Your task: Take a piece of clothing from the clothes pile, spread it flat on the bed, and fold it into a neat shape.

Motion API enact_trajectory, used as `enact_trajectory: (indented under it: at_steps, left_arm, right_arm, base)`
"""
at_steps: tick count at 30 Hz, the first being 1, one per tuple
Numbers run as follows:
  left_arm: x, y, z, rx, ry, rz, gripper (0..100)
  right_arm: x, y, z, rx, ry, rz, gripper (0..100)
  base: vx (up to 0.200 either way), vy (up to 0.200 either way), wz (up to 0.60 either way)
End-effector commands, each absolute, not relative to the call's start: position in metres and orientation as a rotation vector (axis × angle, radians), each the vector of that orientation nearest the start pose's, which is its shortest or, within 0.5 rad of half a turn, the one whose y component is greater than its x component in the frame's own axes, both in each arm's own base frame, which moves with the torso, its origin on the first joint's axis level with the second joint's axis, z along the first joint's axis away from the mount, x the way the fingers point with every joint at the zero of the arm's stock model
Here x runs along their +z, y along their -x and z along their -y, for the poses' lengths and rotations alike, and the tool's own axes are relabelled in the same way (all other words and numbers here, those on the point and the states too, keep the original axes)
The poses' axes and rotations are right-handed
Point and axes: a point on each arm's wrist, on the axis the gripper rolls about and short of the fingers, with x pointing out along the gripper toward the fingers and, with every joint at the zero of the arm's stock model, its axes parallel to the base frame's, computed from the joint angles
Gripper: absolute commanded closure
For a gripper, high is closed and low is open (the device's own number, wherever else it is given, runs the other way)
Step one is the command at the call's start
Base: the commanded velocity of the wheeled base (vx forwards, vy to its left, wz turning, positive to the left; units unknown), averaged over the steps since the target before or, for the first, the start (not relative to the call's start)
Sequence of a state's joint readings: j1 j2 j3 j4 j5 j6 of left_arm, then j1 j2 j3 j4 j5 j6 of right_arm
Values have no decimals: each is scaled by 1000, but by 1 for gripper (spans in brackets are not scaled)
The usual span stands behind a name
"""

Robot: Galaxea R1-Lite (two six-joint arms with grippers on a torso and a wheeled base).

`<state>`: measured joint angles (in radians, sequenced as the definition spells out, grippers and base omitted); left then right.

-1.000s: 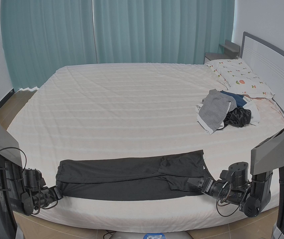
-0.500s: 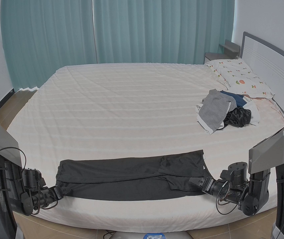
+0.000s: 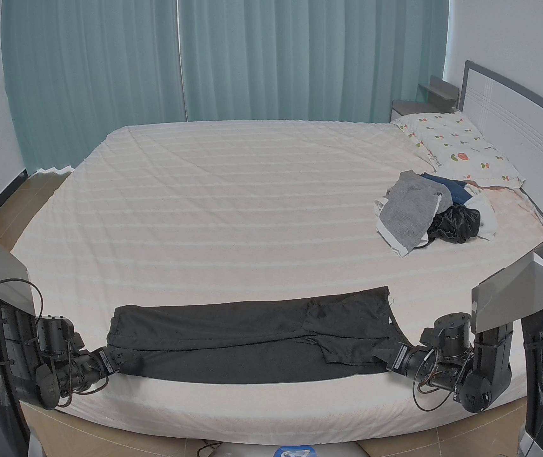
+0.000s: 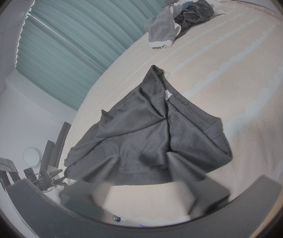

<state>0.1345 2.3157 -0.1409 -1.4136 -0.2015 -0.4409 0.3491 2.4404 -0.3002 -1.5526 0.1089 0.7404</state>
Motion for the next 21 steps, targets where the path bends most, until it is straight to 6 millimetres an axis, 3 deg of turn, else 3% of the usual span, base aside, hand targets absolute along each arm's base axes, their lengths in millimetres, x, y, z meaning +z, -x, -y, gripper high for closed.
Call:
enact_trajectory:
  at_steps: [1, 12, 13, 19, 21]
  left_arm:
    - [-34, -239, -30, 105, 549, -740, 0]
    - [-29, -248, -34, 123, 591, -689, 0]
    - [-25, -250, -36, 123, 596, -667, 0]
    - [-15, -252, -34, 107, 592, -631, 0]
    - [-12, -252, -34, 103, 591, -620, 0]
  right_arm:
    - [-52, -264, -94, 182, -609, -715, 100]
    - [-52, -265, -88, 152, -599, -705, 100]
    - [-52, -265, -88, 157, -601, -709, 0]
    - [-47, -264, -88, 164, -597, -697, 0]
    - [-34, -262, -86, 169, -623, -666, 0]
  base:
    - [0, 0, 0]
    - [0, 0, 0]
    - [0, 0, 0]
    - [0, 0, 0]
    - [0, 0, 0]
